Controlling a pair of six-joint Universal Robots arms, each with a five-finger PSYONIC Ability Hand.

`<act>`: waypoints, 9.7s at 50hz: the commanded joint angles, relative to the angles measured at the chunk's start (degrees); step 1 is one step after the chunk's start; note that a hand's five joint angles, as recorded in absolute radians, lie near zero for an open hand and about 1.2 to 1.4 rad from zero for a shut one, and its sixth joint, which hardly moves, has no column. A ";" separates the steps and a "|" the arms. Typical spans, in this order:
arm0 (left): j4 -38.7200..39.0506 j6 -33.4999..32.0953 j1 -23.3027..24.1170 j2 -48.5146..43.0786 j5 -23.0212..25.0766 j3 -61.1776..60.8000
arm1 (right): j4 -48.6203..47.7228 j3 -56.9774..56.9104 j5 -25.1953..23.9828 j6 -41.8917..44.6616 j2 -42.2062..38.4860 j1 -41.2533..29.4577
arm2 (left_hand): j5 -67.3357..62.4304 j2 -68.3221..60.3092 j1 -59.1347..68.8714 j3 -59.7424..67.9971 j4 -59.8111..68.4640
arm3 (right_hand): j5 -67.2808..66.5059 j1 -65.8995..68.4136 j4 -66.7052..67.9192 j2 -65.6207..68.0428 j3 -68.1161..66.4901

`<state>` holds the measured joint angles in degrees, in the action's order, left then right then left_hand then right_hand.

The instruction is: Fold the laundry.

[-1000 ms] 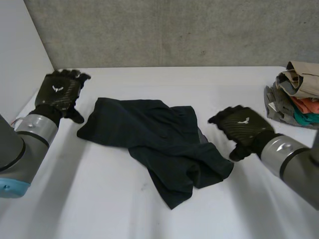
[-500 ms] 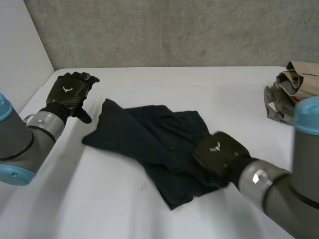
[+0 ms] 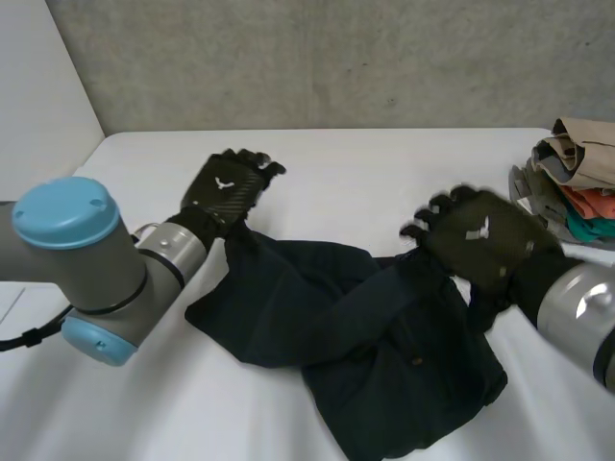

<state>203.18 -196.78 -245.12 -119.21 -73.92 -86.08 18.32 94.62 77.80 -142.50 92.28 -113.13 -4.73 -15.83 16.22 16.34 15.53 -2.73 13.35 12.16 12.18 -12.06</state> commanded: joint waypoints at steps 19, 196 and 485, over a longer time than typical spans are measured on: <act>-24.77 -5.72 0.52 -20.71 -4.47 27.28 | 10.48 -35.53 2.53 -13.25 -37.93 1.61 | -7.91 -6.81 6.42 6.31 7.11 | 2.73 -3.35 -2.16 -2.18 2.06; 14.52 5.00 2.10 7.58 -8.17 12.27 | -1.01 -66.15 2.63 1.35 -42.89 -2.97 | -65.27 -64.17 63.78 63.66 64.47 | -67.27 66.65 67.84 67.82 -67.94; -20.98 -4.33 2.46 9.33 -23.20 1.28 | -24.73 18.94 0.07 -5.85 -10.80 6.17 | -6.08 -4.98 4.59 4.47 5.28 | -67.27 66.65 67.84 67.82 -67.94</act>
<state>185.98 -210.58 -242.78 -123.22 -99.61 -73.24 -3.67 113.49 77.92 -144.44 81.75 -107.10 -9.22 -20.32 20.01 20.55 19.70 -58.05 64.51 68.85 67.83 -68.56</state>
